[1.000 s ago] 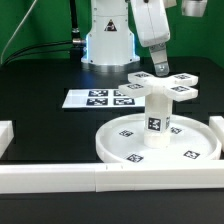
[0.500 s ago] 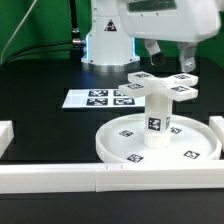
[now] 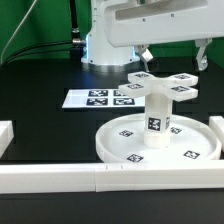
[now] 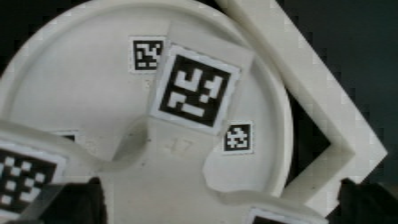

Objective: Assemble round table

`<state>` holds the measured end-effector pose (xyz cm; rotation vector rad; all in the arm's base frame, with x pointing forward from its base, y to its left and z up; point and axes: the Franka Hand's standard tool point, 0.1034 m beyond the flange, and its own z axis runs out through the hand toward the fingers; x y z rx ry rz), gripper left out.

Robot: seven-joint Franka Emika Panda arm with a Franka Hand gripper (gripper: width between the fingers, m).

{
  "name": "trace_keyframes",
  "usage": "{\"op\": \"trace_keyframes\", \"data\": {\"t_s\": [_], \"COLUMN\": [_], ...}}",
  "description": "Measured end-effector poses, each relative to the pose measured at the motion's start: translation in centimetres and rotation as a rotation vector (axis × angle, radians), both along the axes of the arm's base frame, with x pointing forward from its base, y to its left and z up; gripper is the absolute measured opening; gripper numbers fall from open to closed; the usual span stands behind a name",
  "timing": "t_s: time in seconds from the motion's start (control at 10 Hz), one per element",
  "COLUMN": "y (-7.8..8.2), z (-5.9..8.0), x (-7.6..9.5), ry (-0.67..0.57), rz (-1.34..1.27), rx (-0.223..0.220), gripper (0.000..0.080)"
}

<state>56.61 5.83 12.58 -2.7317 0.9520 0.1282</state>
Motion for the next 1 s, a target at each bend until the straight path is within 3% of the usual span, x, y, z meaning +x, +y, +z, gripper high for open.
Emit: {"op": "trace_keyframes", "data": {"t_s": [0.1, 0.5, 1.0], "y": [0.0, 1.2, 0.6], "z": [0.0, 0.3, 0.0], "x": [0.0, -0.1, 0.0], "ry": [-0.014, -0.036, -0.114], "rz": [0.068, 0.672, 1.074], "rx": [-0.007, -0.125, -0.108], "gripper": [0.0649, 0.0649, 0.0649]}}
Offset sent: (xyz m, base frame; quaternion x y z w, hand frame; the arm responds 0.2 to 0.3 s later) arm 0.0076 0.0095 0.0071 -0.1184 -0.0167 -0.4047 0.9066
